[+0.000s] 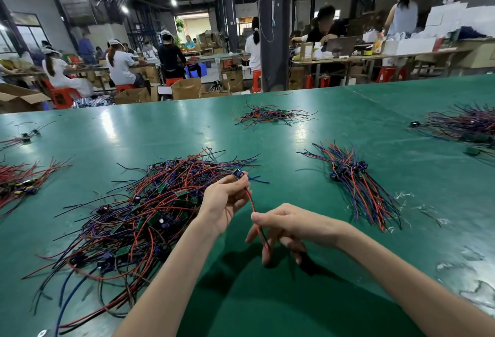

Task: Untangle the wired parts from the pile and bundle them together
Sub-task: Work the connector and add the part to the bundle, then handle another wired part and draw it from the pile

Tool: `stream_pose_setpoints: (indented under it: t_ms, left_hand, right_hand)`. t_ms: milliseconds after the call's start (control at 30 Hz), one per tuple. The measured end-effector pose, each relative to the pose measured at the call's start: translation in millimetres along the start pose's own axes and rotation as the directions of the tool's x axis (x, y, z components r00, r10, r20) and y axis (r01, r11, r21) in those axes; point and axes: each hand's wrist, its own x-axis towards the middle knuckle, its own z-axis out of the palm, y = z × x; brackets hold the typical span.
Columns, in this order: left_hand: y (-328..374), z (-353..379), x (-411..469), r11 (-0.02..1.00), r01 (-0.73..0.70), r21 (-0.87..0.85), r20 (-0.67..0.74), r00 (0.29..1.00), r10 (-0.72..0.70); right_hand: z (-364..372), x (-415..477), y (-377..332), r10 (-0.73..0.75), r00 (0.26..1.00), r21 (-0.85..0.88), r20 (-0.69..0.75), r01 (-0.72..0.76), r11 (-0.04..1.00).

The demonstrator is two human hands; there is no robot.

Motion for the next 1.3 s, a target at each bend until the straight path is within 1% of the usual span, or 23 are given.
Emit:
stream_pose_setpoints:
  t_ms: [100, 200, 267, 333, 400, 467, 533, 600, 667, 767, 867, 933, 1033, 1100, 1200, 1300]
  left_hand:
    - [0.8, -0.3, 0.3, 0.999, 0.01, -0.036, 0.024, 1.0, -0.009]
    - [-0.1, 0.2, 0.1, 1.0, 0.005, -0.02, 0.032, 0.999, -0.004]
    - [-2.1, 1.7, -0.8, 1.0, 0.004, 0.012, 0.044, 0.999, -0.005]
    - [-5.4, 4.5, -3.1, 0.997, 0.002, 0.072, 0.066, 0.998, -0.006]
    - [-10.0, 8.4, -5.7, 0.991, -0.001, 0.137, 0.094, 0.996, -0.012]
    - [-14.3, 10.8, -7.0, 0.984, -0.006, 0.178, 0.103, 0.995, -0.012]
    - [-17.0, 10.1, -6.3, 0.985, -0.009, 0.175, 0.103, 0.995, -0.009]
    - [-18.1, 9.1, -5.4, 0.986, -0.002, 0.167, 0.117, 0.993, -0.018]
    - [-18.5, 9.3, -6.3, 0.982, 0.009, 0.19, 0.127, 0.991, -0.033]
    - [-17.6, 11.9, -9.0, 0.978, 0.025, 0.209, 0.142, 0.988, -0.056]
    - [-16.1, 12.8, -11.3, 0.975, 0.028, 0.221, 0.162, 0.985, -0.065]
    - [-15.8, 13.0, -11.5, 0.972, 0.026, 0.233, 0.162, 0.985, -0.065]
    - [-16.5, 12.4, -9.7, 0.965, 0.03, 0.26, 0.149, 0.986, -0.071]
    - [-17.0, 11.3, -8.7, 0.96, 0.031, 0.277, 0.134, 0.988, -0.07]
    - [-18.8, 11.3, -9.5, 0.938, -0.019, 0.345, 0.111, 0.994, -0.021]
    - [-21.3, 12.8, -11.9, 0.871, -0.115, 0.478, 0.09, 0.993, 0.082]
  right_hand:
    - [-2.6, -0.9, -0.4, -0.028, 0.997, 0.024, 0.069, 0.027, 0.999]
    - [-1.6, -0.2, 2.0, -0.067, 0.997, 0.036, 0.036, 0.066, 0.997]
    - [0.3, 2.1, 4.9, -0.102, 0.994, 0.046, -0.041, 0.104, 0.994]
    - [1.5, 5.8, 7.8, -0.105, 0.982, 0.08, -0.158, 0.118, 0.99]
    - [1.0, 9.1, 10.4, -0.07, 0.96, 0.141, -0.271, 0.111, 0.984]
    - [-1.5, 10.9, 12.0, -0.027, 0.943, 0.209, -0.332, 0.102, 0.973]
    - [-6.7, 12.4, 12.7, -0.003, 0.921, 0.269, -0.39, 0.117, 0.956]
    - [-16.1, 14.4, 11.6, 0.006, 0.876, 0.288, -0.483, 0.153, 0.945]
    - [-30.3, 15.5, 8.7, 0.004, 0.811, 0.281, -0.585, 0.199, 0.939]
    - [-59.8, 11.6, 5.0, 0.002, 0.694, 0.261, -0.72, 0.268, 0.928]
    - [-91.5, 1.2, 10.3, 0.067, 0.575, 0.285, -0.816, 0.298, 0.911]
    - [-108.1, -6.0, 20.2, 0.166, 0.523, 0.341, -0.836, 0.258, 0.904]
    - [-120.7, -15.5, 36.4, 0.341, 0.5, 0.45, -0.796, 0.112, 0.886]
    - [-124.1, -20.4, 42.4, 0.392, 0.475, 0.463, -0.788, 0.038, 0.885]
    - [-126.7, -26.7, 44.3, 0.373, 0.381, 0.373, -0.846, -0.079, 0.925]
    - [-123.6, -33.3, 42.8, 0.224, 0.253, 0.149, -0.941, -0.282, 0.948]
